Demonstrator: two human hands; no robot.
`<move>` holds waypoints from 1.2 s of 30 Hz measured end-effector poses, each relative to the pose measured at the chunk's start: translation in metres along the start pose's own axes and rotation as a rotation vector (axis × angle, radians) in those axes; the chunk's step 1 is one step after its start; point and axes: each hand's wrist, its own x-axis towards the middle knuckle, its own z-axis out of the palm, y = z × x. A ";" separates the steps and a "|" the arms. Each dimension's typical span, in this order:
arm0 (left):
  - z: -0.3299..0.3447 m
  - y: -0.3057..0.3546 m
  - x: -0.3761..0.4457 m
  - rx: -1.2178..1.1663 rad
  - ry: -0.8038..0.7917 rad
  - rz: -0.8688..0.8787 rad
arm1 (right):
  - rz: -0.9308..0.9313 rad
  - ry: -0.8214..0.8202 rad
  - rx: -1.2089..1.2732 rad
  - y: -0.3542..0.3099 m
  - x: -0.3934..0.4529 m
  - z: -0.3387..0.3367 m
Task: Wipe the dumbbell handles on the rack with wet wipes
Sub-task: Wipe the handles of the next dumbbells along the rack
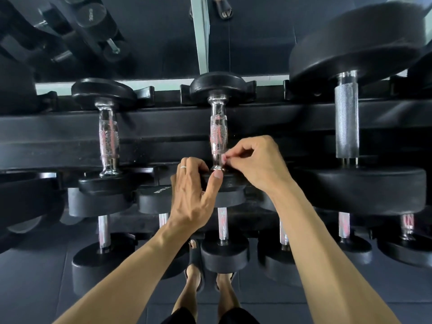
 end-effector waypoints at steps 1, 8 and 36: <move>0.000 0.000 0.001 0.007 -0.010 0.007 | -0.004 0.067 0.044 -0.002 0.007 0.001; -0.003 -0.007 0.006 -0.009 -0.004 0.049 | 0.095 0.092 0.192 0.003 0.009 0.008; -0.014 -0.013 0.007 0.059 -0.090 0.042 | 0.105 0.048 0.160 0.012 0.021 0.017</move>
